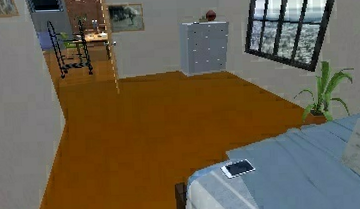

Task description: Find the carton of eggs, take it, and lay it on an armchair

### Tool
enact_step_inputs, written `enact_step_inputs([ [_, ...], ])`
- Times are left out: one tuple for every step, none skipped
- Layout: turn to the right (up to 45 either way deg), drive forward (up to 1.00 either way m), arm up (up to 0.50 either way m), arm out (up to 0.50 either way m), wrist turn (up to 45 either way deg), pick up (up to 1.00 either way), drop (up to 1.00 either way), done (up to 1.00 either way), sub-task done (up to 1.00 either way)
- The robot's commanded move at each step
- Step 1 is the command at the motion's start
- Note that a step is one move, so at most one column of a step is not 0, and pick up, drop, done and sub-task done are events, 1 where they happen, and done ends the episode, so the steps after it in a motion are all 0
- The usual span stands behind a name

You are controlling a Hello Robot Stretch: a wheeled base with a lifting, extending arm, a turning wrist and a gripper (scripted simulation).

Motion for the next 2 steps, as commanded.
enact_step_inputs([
  [0.0, 0.0, 0.0, 0.0, 45.0, 0.0, 0.0, 0.0, 0.0],
  [0.0, 0.0, 0.0, 0.0, 45.0, 0.0, 0.0, 0.0, 0.0],
])
